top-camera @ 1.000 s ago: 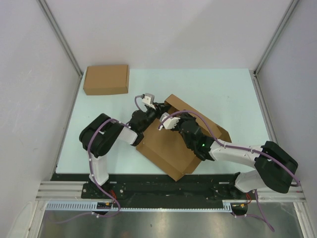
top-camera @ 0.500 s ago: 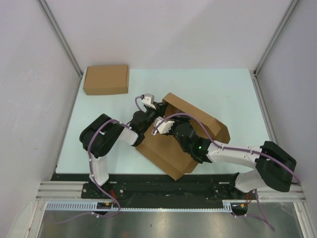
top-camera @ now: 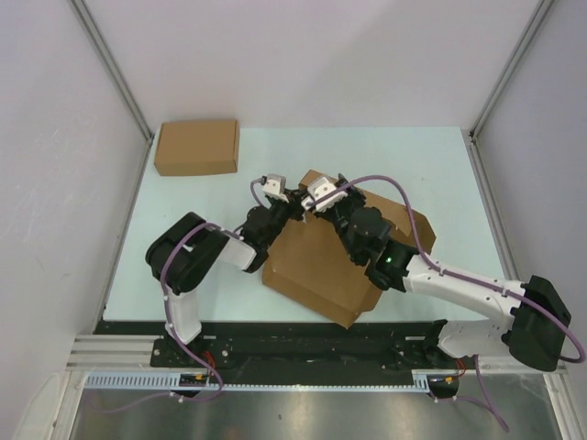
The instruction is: Fold the paper box
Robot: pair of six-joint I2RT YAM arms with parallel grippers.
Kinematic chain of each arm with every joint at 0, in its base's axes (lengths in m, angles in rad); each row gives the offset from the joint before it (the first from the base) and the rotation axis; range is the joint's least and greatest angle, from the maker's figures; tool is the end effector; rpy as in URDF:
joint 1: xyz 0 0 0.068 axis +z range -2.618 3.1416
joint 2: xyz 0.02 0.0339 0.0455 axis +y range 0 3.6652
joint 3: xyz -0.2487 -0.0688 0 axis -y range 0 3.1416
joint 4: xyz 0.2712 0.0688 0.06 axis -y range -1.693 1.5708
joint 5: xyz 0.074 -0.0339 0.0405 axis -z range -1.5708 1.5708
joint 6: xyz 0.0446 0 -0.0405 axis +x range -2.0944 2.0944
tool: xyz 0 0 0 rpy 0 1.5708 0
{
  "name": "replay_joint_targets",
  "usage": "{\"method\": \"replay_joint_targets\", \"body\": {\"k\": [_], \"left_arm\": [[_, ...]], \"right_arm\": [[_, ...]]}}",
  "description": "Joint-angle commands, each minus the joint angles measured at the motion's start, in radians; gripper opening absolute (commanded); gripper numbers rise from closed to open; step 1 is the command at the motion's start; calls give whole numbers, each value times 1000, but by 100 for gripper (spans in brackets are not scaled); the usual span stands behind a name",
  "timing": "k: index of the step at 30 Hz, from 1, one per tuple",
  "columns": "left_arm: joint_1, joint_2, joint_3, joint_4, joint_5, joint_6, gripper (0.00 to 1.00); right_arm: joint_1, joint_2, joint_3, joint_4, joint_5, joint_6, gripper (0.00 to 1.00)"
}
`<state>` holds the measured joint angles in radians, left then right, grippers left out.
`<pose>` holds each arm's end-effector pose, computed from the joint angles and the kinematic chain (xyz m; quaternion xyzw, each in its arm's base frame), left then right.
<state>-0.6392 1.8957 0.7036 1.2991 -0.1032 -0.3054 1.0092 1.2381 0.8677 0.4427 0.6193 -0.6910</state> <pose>0.3022 -0.2189 0.1320 0.0730 0.6645 -0.3073 0.6773 0.1941 0.2599 0.3143 -0.3402 0.5957 -0.0944 0.7215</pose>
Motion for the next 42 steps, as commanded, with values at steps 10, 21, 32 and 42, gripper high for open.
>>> {"method": "replay_joint_targets", "body": {"k": [10, 21, 32, 42], "left_arm": [[-66, -66, -1, 42, -112, 89, 24], [-85, -46, 23, 35, -148, 106, 28], [-85, -38, 23, 39, -141, 114, 44], [-94, -26, 79, -44, -193, 138, 3]], "right_arm": [[-271, 201, 214, -101, -274, 617, 20], [-279, 348, 208, -96, -279, 614, 26], [-264, 385, 179, -78, -296, 594, 27], [-262, 360, 172, -107, -282, 605, 27]]}}
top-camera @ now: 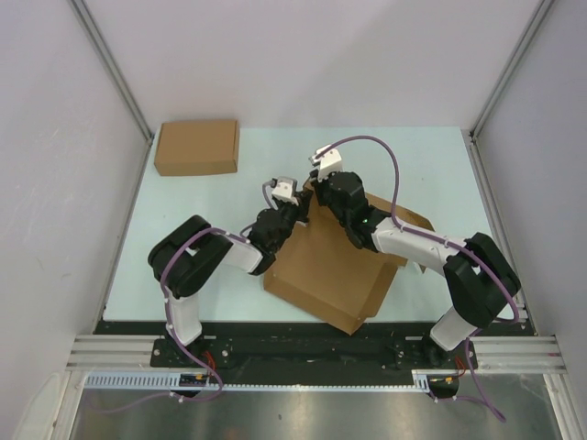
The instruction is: Fold the paper box
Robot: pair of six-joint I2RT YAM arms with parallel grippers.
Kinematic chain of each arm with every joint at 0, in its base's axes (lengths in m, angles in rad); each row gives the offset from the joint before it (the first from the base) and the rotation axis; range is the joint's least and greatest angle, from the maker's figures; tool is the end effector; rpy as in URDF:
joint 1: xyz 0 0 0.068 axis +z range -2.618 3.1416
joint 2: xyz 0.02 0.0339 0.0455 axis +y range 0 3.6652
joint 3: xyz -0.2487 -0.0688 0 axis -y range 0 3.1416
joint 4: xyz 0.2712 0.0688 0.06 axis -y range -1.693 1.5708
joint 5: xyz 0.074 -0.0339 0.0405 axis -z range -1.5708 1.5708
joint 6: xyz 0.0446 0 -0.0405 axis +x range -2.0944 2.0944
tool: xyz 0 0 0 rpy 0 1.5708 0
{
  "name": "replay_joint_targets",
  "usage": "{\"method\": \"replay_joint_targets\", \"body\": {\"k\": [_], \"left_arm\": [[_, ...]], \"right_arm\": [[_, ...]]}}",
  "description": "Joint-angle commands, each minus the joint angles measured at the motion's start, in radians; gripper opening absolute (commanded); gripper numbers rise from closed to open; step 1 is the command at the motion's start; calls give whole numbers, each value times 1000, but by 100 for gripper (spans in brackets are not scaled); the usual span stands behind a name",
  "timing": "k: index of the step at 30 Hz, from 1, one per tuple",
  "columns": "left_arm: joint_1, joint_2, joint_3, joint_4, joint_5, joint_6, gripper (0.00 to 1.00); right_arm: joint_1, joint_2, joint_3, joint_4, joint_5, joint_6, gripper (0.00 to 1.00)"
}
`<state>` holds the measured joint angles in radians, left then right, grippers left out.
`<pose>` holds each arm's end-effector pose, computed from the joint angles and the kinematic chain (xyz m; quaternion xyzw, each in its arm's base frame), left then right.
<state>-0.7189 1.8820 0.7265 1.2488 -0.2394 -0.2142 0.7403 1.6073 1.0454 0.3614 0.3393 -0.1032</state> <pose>0.2909 -0.2405 0.1372 0.0814 0.6694 -0.2584 0.6917 0.3085 0.2617 0.2452 -0.2149 0.7401 0.0712 0.6333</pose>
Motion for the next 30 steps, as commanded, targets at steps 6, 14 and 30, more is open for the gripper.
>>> {"method": "replay_joint_targets", "body": {"k": [6, 14, 30], "left_arm": [[-20, 0, 73, 20, -104, 50, 0], [-74, 23, 97, 55, -140, 189, 3], [-93, 43, 60, 182, -66, 286, 31]], "right_arm": [[5, -20, -5, -61, 9, 22, 29], [-2, -32, -7, -139, 120, 45, 32], [-99, -63, -59, -167, 73, 146, 39]]}}
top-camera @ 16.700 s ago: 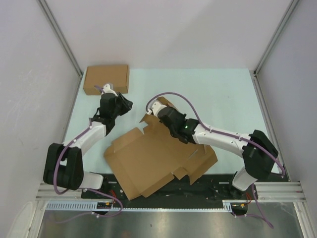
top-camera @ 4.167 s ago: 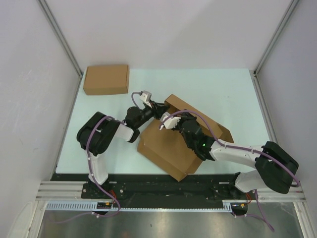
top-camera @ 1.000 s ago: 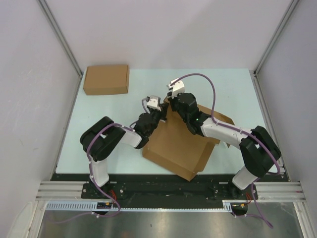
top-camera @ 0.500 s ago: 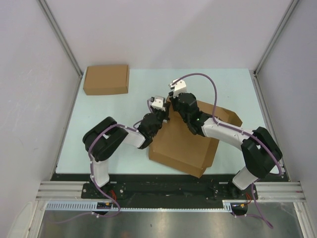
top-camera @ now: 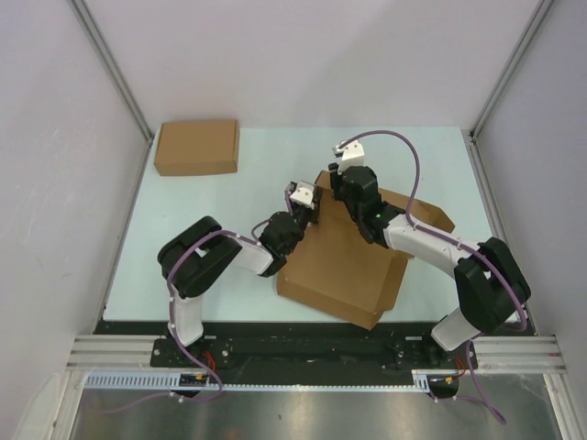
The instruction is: Fold the paper box
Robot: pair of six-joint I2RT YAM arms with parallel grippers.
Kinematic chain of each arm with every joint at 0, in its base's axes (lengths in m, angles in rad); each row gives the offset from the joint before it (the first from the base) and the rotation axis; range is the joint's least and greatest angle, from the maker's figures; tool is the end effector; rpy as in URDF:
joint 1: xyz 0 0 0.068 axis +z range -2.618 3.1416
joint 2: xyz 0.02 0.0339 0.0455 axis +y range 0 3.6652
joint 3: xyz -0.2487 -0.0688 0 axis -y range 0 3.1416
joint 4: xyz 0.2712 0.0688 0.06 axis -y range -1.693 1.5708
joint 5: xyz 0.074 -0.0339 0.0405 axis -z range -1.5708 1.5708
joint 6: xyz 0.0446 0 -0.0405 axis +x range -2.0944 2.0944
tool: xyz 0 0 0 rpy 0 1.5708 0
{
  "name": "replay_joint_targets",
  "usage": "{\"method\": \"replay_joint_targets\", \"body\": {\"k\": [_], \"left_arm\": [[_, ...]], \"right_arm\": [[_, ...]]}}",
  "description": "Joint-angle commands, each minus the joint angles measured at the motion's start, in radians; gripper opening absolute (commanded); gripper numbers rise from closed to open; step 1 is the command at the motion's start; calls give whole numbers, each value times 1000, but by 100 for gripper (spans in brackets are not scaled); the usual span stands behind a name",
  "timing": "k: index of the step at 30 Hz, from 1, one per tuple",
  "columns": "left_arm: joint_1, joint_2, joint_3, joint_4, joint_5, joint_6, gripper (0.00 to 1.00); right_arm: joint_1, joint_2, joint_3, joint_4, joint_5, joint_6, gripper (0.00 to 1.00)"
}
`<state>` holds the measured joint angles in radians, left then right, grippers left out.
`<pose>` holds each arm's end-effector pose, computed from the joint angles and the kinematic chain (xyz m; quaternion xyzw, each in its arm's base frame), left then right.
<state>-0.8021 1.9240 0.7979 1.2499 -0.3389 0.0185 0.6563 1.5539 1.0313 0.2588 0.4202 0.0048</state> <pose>0.2832 -0.2715 0.1422 0.1444 0.6488 -0.1789 0.7254 0.3213 0.2245 0.2489 -0.1284 0.7762 0.0364 0.6162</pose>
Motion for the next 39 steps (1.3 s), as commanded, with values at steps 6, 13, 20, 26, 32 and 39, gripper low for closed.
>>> {"method": "replay_joint_targets", "body": {"k": [6, 13, 20, 26, 32, 39], "left_arm": [[-9, -25, -25, 131, -3, 2, 40], [-11, -94, -8, -50, -51, -119, 47], [-12, -66, 89, -259, -49, -236, 41], [-11, -42, 141, -355, -81, -343, 37], [-12, -37, 169, -550, -86, -544, 34], [-9, 7, 181, -553, -75, -583, 19]], "right_arm": [[-18, -6, -48, -52, -15, 35, 38], [-15, -12, -59, -52, -17, 37, 38], [-7, -17, -60, -43, -23, 41, 38], [-3, -20, -60, -39, -27, 44, 38], [-4, -32, -62, -41, -27, 43, 38], [0, -40, -71, -39, -31, 46, 38]]}}
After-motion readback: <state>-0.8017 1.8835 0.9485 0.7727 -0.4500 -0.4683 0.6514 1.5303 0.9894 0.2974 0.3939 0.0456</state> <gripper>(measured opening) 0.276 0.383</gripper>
